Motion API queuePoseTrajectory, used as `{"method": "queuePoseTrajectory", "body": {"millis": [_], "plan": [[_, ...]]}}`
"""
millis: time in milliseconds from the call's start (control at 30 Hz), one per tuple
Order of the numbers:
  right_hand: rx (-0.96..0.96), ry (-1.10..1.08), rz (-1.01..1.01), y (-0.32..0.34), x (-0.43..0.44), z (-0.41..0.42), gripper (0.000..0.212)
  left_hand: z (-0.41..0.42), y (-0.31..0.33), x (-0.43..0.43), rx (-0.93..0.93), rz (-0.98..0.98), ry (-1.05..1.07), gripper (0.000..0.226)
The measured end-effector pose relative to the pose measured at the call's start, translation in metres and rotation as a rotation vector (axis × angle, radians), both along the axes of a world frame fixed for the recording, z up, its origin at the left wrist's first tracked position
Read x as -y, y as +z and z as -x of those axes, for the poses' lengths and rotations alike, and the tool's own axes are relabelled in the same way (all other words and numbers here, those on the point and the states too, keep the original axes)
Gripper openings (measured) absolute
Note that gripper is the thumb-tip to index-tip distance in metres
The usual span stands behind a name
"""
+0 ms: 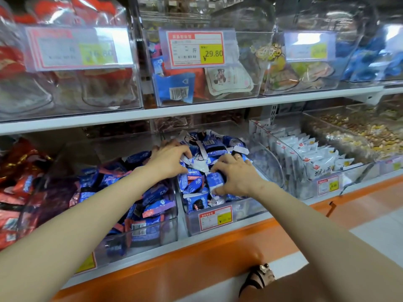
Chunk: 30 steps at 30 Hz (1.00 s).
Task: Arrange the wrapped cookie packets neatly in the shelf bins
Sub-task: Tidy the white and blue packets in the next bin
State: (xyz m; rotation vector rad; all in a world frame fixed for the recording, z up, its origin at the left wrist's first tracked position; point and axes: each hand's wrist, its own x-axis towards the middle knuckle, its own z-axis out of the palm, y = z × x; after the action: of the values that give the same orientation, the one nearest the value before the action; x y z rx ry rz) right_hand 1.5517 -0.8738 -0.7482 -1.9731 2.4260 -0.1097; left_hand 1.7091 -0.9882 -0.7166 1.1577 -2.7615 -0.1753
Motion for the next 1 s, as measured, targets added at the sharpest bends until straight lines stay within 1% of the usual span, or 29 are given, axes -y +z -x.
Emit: {"method": "queuePoseTrajectory", "body": {"millis": [100,200,300,367,533,667,733,800,833,867,933,1000], "plan": [[-0.009,-0.105,0.045,0.005,-0.005,0.014,0.062,0.001,0.002,0.003,-0.047,0.044,0.001,0.036],[0.110,-0.196,0.026,0.009,-0.015,0.035,0.050,0.002,0.002,0.004,-0.112,0.071,0.001,0.031],[0.174,-0.201,-0.017,0.010,-0.024,0.050,0.047,0.001,0.000,0.002,-0.216,0.079,-0.004,0.019],[0.200,-0.173,0.008,0.011,-0.027,0.052,0.049,0.002,0.000,-0.002,-0.314,0.095,-0.039,0.014],[0.350,-0.159,0.292,0.017,-0.036,0.058,0.042,0.025,0.013,-0.025,-0.540,0.110,-0.166,0.009],[0.410,-0.162,0.528,0.027,-0.040,0.055,0.034,0.062,0.013,-0.040,-0.589,0.095,-0.227,0.005],[0.448,-0.156,0.598,0.031,-0.041,0.053,0.033,0.075,0.010,-0.045,-0.594,0.005,-0.287,0.007],[0.451,-0.125,0.590,0.031,-0.040,0.052,0.035,0.077,0.008,-0.045,-0.572,-0.156,-0.373,0.019],[0.435,-0.104,0.560,0.029,-0.038,0.052,0.036,0.073,0.008,-0.042,-0.548,-0.184,-0.396,0.024],[0.409,-0.082,0.519,0.025,-0.035,0.053,0.037,0.068,0.007,-0.038,-0.520,-0.153,-0.394,0.027],[0.342,-0.030,0.416,0.017,-0.030,0.051,0.039,0.054,0.007,-0.024,-0.462,-0.050,-0.322,0.027],[0.246,0.056,0.314,0.008,-0.023,0.046,0.044,0.038,0.006,-0.007,-0.396,-0.027,-0.224,0.028]]}}
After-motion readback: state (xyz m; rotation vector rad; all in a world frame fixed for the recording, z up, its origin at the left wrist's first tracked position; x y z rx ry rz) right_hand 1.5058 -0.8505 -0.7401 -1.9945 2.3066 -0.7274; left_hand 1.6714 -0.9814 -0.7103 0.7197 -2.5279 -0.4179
